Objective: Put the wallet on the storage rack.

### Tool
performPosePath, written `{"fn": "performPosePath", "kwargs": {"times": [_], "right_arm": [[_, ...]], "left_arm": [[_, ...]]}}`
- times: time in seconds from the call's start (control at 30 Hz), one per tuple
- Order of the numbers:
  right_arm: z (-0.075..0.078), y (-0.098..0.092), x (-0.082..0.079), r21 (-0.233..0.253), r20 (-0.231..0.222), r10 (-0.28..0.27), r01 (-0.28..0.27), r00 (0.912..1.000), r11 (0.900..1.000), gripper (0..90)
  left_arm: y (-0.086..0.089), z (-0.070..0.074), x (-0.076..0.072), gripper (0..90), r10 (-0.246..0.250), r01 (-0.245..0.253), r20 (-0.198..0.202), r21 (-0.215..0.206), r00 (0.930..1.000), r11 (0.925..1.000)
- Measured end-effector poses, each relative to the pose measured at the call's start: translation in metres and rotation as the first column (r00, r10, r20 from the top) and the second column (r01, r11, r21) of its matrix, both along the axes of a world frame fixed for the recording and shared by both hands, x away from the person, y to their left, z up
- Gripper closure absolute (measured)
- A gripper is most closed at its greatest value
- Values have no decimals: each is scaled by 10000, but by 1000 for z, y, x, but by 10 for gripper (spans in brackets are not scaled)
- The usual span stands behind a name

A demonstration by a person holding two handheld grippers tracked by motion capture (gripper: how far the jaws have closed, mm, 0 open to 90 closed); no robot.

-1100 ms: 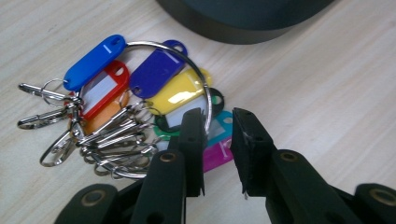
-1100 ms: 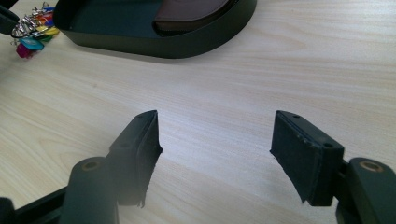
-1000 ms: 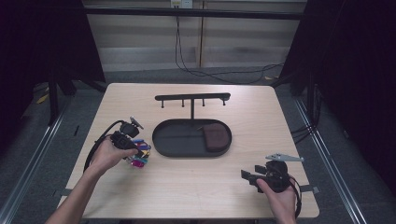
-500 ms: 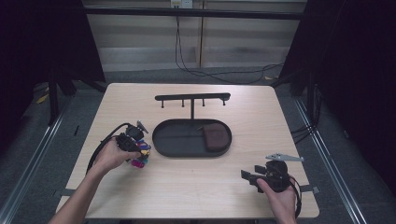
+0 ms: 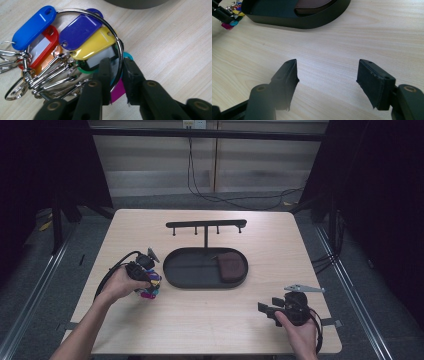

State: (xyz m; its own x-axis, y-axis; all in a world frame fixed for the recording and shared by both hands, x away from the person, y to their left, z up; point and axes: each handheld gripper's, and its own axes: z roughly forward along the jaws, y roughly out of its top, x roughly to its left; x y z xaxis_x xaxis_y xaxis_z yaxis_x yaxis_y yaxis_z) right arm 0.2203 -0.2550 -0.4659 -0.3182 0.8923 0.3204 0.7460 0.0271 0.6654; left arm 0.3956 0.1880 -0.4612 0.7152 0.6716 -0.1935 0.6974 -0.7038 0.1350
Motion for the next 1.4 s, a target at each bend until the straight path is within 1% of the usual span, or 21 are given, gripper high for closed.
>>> {"fn": "performPosePath", "kwargs": {"times": [0.1, 0.17, 0.3, 0.4, 0.43, 0.47, 0.6, 0.67, 0.7, 0.77, 0.83, 0.9, 0.93, 1.0, 1.1, 1.13, 1.23, 1.3, 1.33, 1.37, 1.4], "right_arm": [[0, -1, 0, 25, -70, -44, 45, 10000, 10000, 330], [0, -2, 0, 6, -50, -38, 38, 10000, 10000, 330], [0, -3, 0, 160, -24, 41, -41, 10000, 9999, 320], [0, -3, 0, 226, -41, -28, 29, 10000, 9997, 320], [0, -4, 0, 261, -36, -41, 42, 10000, 9997, 319], [0, -4, 0, 261, -36, -41, 42, 10000, 9997, 319], [-1, -6, 0, 313, -28, -52, 53, 10000, 9995, 319], [-1, -6, 0, 313, -55, -45, 47, 10000, 9995, 318], [-1, -5, 0, 279, -74, -48, 50, 10000, 9996, 312], [-2, -6, 0, 267, -115, -158, 161, 9998, 9995, 284], [-2, -6, 0, 367, -156, -193, 199, 9997, 9991, 281], [-2, -6, -1, 366, -148, -184, 190, 9997, 9992, 281], [-2, -6, -1, 362, -151, -184, 190, 9997, 9992, 282], [-2, -6, 0, 365, -156, -184, 189, 9997, 9992, 281], [-3, -5, 0, 416, -240, -216, 226, 9995, 9989, 269], [-3, -5, 1, 387, -228, -197, 206, 9995, 9990, 268], [-4, -4, 1, 383, -250, -198, 207, 9995, 9991, 264], [-4, -4, 1, 377, -246, -192, 201, 9995, 9991, 262], [-4, -3, 2, 375, -250, -187, 197, 9995, 9991, 239], [-4, -3, 2, 375, -250, -187, 197, 9995, 9991, 239], [-4, -3, 2, 385, -229, -178, 187, 9996, 9991, 228]], "left_arm": [[-3, 0, 1, 818, 10, -7, -187, 149, 9998, 9999], [-4, 0, 1, 825, 58, -55, -183, 144, 9998, 9999], [-8, 0, 0, 858, -24, 30, -167, 346, 9999, 9994], [-12, 1, 0, 864, -141, 145, -75, 691, 9999, 9975], [-13, 2, 0, 865, -333, 341, -104, 844, 9994, 9958], [-15, 2, 0, 865, -283, 283, -16, 896, 9996, 9956], [-14, 5, -1, 866, -260, 260, -14, 1127, 9997, 9933], [-13, 10, -2, 866, -177, 164, 120, 1055, 9998, 9943], [-12, 13, -2, 867, -208, 167, 336, 1160, 9992, 9931], [-12, 17, -4, 867, -326, 284, 332, 1182, 9989, 9926], [-11, 22, -5, 867, -301, 239, 446, 1343, 9986, 9907], [-10, 28, -6, 869, -320, 268, 380, 1306, 9988, 9911], [-9, 32, -6, 869, -331, 263, 461, 1400, 9984, 9898], [-7, 40, -6, 870, -245, 155, 605, 1448, 9979, 9893], [-4, 51, -7, 871, 99, -216, 747, 1572, 9972, 9873], [-3, 54, -7, 872, -1, -128, 787, 1634, 9969, 9865], [1, 63, -7, 874, 93, -195, 714, 1430, 9974, 9895], [3, 68, -8, 875, 70, -165, 690, 1378, 9976, 9903], [3, 70, -8, 876, 92, -175, 626, 1343, 9980, 9908], [4, 73, -7, 876, -15, -77, 657, 1394, 9978, 9902], [4, 75, -7, 877, 87, -169, 599, 1367, 9982, 9905]]}}
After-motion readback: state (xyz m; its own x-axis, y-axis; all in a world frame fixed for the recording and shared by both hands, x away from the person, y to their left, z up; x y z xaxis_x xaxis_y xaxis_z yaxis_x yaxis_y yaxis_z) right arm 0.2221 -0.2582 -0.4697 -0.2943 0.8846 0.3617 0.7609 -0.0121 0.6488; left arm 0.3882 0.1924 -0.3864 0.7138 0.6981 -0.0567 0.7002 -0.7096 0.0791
